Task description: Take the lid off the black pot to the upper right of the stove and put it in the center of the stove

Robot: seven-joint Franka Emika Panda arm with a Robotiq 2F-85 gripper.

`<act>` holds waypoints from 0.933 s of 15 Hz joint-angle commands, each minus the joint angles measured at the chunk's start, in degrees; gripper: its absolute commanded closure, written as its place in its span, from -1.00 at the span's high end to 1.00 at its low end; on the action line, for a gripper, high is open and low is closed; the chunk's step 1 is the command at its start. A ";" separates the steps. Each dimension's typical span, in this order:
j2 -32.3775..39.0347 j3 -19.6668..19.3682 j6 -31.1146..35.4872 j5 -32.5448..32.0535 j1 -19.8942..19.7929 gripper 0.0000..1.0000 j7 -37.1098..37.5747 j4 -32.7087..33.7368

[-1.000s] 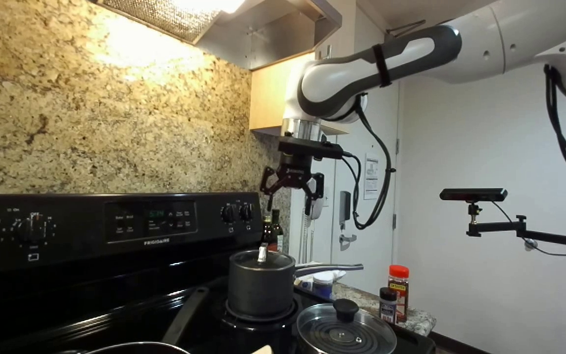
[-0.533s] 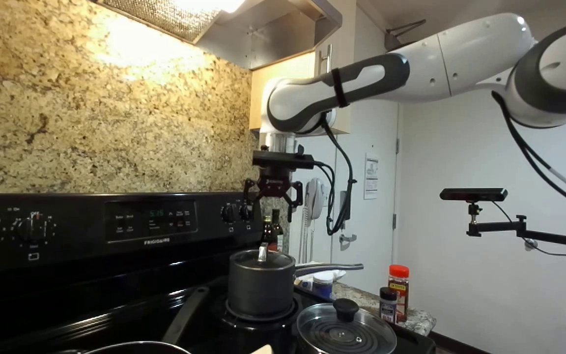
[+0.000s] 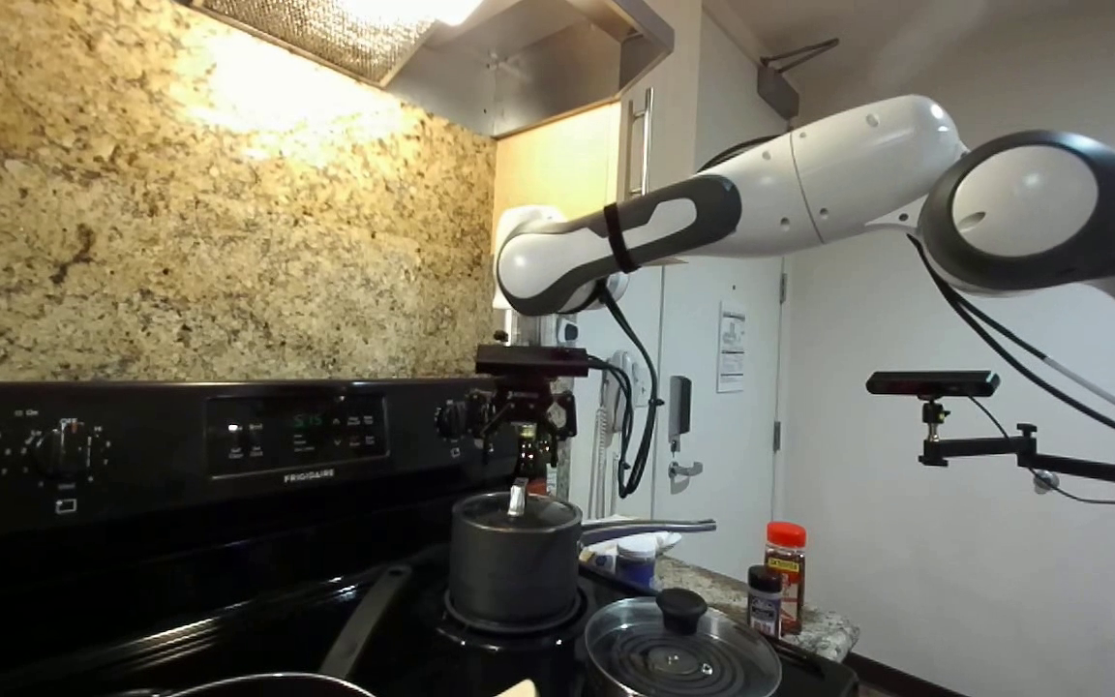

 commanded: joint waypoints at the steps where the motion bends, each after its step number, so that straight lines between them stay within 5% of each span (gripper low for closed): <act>1: 2.61 -0.29 0.38 1.55 -0.31 1.00 0.24 3.72; 9: 4.01 0.20 -0.99 8.08 -0.76 1.00 4.57 5.98; 14: 4.16 -0.91 -2.12 6.31 0.06 1.00 8.07 6.44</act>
